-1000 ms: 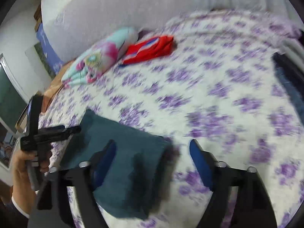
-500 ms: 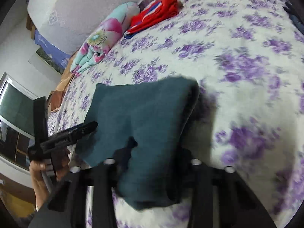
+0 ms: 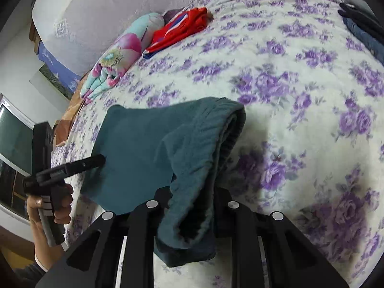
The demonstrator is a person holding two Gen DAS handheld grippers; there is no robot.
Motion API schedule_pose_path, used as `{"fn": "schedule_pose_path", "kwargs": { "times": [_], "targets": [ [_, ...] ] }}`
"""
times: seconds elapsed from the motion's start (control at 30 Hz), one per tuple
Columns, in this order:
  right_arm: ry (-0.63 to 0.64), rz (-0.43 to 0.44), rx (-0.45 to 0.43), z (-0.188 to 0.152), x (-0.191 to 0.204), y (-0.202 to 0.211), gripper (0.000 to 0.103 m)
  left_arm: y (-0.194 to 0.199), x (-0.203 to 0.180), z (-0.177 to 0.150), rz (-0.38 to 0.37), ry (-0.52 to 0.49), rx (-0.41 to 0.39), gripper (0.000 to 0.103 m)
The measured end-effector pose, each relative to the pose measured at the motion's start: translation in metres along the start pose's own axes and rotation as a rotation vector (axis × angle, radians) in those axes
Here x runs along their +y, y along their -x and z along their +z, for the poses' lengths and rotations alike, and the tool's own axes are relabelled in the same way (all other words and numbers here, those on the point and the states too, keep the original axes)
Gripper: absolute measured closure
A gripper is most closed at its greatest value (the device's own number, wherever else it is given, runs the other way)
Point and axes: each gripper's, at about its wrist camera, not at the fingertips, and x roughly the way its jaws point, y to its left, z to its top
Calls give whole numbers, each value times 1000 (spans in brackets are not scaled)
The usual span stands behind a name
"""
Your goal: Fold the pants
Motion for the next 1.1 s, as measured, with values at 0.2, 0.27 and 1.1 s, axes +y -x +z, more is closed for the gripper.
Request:
{"fn": "schedule_pose_path", "kwargs": {
  "times": [0.2, 0.27, 1.1],
  "targets": [
    [18, 51, 22, 1, 6, -4, 57, -2, -8, 7, -78, -10, 9, 44],
    [10, 85, 26, 0, 6, -2, 40, -1, -14, 7, -58, -41, 0, 53],
    [43, 133, 46, 8, 38, -12, 82, 21, -28, -2, -87, -121, -73, 88]
  ]
}}
